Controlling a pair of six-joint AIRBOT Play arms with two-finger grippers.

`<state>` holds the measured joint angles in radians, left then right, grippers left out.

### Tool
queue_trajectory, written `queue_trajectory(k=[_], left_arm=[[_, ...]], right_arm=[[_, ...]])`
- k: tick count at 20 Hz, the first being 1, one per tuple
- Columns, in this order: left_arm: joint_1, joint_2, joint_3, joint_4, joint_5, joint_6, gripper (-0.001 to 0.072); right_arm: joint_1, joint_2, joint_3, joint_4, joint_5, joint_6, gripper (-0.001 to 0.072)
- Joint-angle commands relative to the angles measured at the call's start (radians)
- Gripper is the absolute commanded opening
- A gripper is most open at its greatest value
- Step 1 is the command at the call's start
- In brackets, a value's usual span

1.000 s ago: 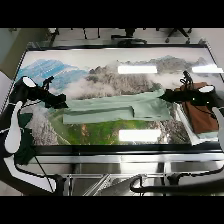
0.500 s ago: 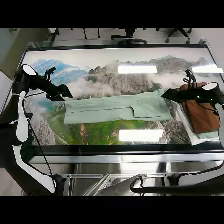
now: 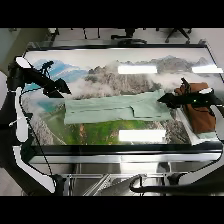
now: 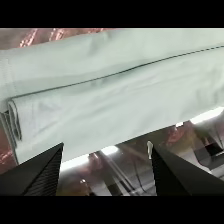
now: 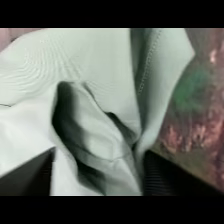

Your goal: Fold the shirts.

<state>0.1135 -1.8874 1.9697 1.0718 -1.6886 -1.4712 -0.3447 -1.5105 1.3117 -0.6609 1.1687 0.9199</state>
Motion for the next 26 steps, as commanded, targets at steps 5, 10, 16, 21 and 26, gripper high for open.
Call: queue_trajectory(k=[5,10,16,21,26], left_arm=[[-0.160,0.010,0.005,-0.003,0.104,-0.012,0.0014],[-0.415,-0.112,0.005,0.000,0.296,-0.012,0.0014],[-0.644,-0.290,0.006,-0.001,0.506,-0.025,0.0012],[-0.668,-0.296,0.061,-0.003,0.463,-0.045,0.0014],[-0.537,-0.052,0.152,-0.003,0.287,-0.036,0.0014]], right_arm=[[-0.001,-0.011,0.002,0.187,0.044,-0.083,0.0017],[-0.002,0.080,0.002,0.186,0.055,-0.081,0.0015],[-0.003,0.249,0.002,0.184,0.087,-0.036,0.0015],[-0.003,0.350,0.003,0.185,0.096,-0.005,0.0015],[0.105,0.396,0.064,0.262,0.073,0.027,0.0015]])
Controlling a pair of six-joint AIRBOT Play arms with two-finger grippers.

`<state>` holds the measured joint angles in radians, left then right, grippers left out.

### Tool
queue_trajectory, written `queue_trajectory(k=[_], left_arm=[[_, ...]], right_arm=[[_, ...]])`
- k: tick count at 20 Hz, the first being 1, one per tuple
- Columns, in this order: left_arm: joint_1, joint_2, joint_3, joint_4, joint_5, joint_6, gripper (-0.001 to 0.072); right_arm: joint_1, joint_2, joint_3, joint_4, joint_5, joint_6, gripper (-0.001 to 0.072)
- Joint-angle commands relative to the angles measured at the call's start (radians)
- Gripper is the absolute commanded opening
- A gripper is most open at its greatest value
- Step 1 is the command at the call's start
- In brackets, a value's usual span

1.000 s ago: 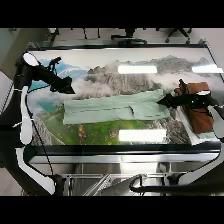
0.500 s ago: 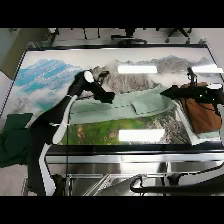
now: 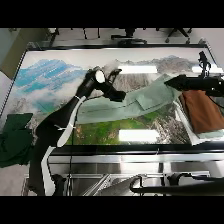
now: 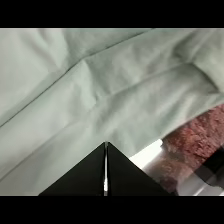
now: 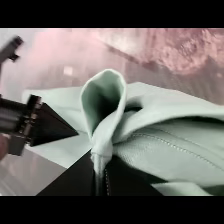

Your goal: Fold the shirts.

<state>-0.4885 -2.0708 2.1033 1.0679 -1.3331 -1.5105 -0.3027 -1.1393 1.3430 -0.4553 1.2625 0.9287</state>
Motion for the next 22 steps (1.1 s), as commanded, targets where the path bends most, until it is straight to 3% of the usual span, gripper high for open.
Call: queue_trajectory(k=[1,6,8,9,11,13,16,22], left_arm=[[0.108,0.223,-0.024,0.001,-0.044,0.003,0.0014],[0.357,0.632,-0.148,0.002,0.055,0.003,0.0014],[0.425,0.720,-0.148,0.003,0.050,0.006,0.0014],[0.446,0.750,-0.148,0.003,0.043,0.029,0.0014],[0.461,0.780,-0.148,0.004,0.024,0.056,0.0014],[0.462,0.785,-0.148,0.003,0.000,0.063,0.0014],[0.460,0.772,-0.149,0.001,-0.029,0.070,0.0014],[0.460,0.724,-0.150,0.001,-0.072,0.070,0.0014]], right_arm=[[0.122,0.025,0.043,0.081,-0.064,0.018,0.0015],[0.642,-0.062,0.045,0.095,-0.479,-0.055,0.0015],[0.874,-0.164,0.053,0.141,-0.676,-0.171,0.0016],[0.984,-0.232,0.074,0.201,-0.762,-0.288,0.0025],[1.136,-0.356,0.154,0.291,-0.855,-0.466,0.0340],[1.173,-0.410,0.219,0.291,-0.804,-0.481,0.0381],[1.089,-0.373,0.221,0.243,-0.637,-0.418,0.0380],[0.704,-0.227,0.220,-0.168,-0.443,0.046,0.0394]])
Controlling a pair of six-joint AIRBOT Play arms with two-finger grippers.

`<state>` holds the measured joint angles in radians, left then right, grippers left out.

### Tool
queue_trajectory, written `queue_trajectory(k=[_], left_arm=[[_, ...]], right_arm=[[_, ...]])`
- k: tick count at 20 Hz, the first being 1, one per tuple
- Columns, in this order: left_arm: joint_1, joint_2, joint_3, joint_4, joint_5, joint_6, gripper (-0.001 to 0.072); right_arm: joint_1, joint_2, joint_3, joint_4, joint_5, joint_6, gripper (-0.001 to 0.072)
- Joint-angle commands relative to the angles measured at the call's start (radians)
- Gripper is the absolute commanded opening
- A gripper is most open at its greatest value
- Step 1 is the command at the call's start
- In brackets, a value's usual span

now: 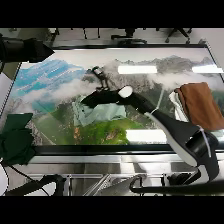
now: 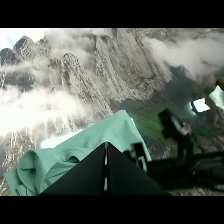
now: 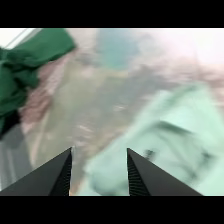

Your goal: Fold the shirts.

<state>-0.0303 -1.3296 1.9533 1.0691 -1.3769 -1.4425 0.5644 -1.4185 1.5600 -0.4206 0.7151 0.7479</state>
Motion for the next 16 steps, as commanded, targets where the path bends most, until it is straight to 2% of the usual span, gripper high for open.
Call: queue_trajectory(k=[1,2,4,7,12,16], left_arm=[[0.002,-0.022,0.000,0.000,-0.035,0.002,0.0014],[0.002,-0.022,0.000,0.000,-0.037,0.002,0.0014],[0.002,-0.021,0.000,0.000,-0.032,0.002,0.0014],[0.002,-0.021,0.000,0.000,-0.030,0.002,0.0014],[0.001,-0.021,0.000,0.000,-0.030,0.002,0.0014],[0.001,-0.021,0.000,0.000,-0.029,0.002,0.0014]], right_arm=[[-0.237,0.063,0.003,-0.253,0.144,0.287,0.0469],[-0.310,0.064,0.003,-0.296,0.192,0.356,0.0559],[-0.418,0.039,0.002,-0.347,0.290,0.430,0.0560],[-0.466,-0.038,0.002,-0.346,0.394,0.435,0.0560],[-0.399,-0.164,0.002,-0.327,0.400,0.430,0.0560],[-0.333,-0.241,0.002,-0.253,0.373,0.397,0.0560]])
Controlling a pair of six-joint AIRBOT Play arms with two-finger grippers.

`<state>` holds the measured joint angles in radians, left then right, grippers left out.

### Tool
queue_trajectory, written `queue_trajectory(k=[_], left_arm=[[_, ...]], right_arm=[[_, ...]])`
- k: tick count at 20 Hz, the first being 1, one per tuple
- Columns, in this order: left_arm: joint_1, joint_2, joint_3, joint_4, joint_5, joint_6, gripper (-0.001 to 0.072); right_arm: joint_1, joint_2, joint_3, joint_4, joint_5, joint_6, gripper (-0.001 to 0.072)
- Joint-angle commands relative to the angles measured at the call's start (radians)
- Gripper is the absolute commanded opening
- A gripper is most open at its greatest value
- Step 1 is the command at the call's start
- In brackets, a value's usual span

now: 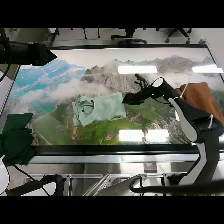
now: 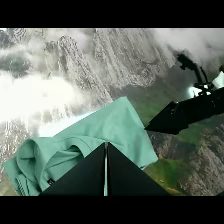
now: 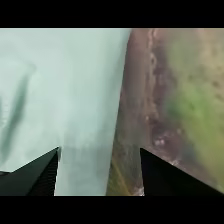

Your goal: Fold the shirts.

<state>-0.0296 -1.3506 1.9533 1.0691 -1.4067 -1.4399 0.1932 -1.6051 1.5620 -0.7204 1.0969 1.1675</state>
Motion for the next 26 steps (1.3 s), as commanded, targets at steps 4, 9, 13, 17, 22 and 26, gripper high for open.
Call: queue_trajectory(k=[4,9,13,17,22,26], left_arm=[[0.000,0.000,0.000,0.000,-0.004,0.000,0.0014],[0.000,0.000,0.000,0.000,-0.008,0.000,0.0014],[0.000,0.000,0.000,0.000,-0.009,-0.001,0.0014],[-0.005,0.000,0.000,0.000,-0.010,-0.001,0.0013],[-0.056,0.000,0.000,0.003,-0.034,0.019,0.0014],[-0.105,0.000,0.000,0.003,-0.031,0.019,0.0014]], right_arm=[[0.071,-0.089,0.000,0.164,-0.034,-0.090,0.0305],[0.029,0.022,0.091,0.299,0.011,-0.185,0.0015],[-0.093,0.179,0.291,0.298,0.017,-0.163,0.0015],[-0.321,0.229,0.463,0.294,0.000,-0.046,0.0015],[-0.640,0.247,0.485,0.278,-0.018,0.075,0.0015],[-0.797,0.267,0.484,0.053,0.101,0.272,0.0015]])
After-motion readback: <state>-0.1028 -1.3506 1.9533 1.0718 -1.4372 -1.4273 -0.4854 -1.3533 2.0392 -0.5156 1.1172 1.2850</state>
